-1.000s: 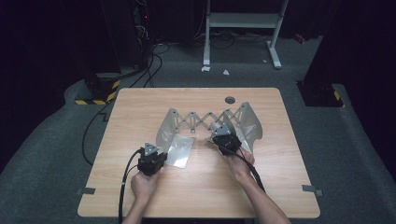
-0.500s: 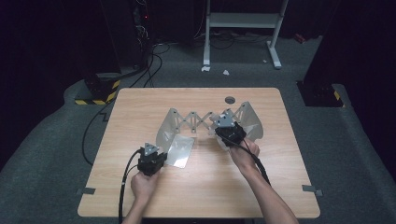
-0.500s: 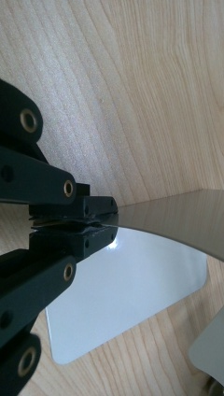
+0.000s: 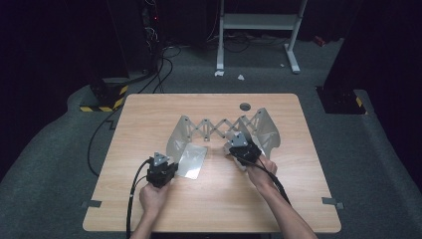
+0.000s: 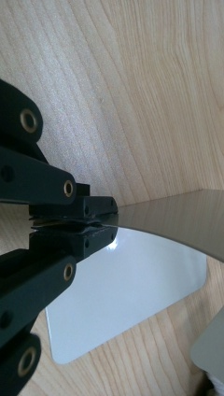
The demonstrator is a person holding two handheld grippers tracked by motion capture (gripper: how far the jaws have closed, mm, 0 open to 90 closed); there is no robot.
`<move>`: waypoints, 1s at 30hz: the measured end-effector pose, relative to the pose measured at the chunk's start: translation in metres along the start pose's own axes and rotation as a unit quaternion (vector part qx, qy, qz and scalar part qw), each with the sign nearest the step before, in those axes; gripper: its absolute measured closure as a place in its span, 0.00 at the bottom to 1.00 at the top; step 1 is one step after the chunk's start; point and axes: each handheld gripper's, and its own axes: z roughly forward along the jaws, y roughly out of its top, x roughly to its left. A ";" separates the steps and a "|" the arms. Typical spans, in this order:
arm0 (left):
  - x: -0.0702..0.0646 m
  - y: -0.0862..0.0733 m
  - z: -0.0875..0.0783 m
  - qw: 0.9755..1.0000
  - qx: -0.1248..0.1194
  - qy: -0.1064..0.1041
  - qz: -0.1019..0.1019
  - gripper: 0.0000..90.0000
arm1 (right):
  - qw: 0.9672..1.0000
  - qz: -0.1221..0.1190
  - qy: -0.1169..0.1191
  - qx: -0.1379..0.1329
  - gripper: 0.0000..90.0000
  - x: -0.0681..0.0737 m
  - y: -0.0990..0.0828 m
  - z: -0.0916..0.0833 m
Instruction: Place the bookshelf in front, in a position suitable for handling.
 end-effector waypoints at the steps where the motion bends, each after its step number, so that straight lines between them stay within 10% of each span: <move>1: 0.000 0.000 0.000 1.000 0.000 0.000 0.000 0.95 | 1.000 -0.003 0.005 0.005 0.93 0.002 -0.006 0.002; 8: 0.000 0.000 0.000 1.000 0.000 0.001 0.001 0.95 | 0.999 0.014 0.030 0.015 0.93 0.003 -0.018 0.008; 16: 0.000 0.000 0.000 1.000 0.000 -0.001 -0.001 0.95 | 0.993 0.094 0.056 -0.042 0.93 -0.035 0.020 -0.015; 23: 0.001 0.000 0.000 1.000 0.001 -0.002 -0.001 0.95 | 0.993 0.100 0.045 -0.050 0.93 -0.047 0.054 -0.015; 30: 0.001 0.000 0.000 1.000 0.001 -0.002 -0.001 0.95 | 0.995 0.079 0.040 -0.038 0.93 -0.039 0.047 -0.011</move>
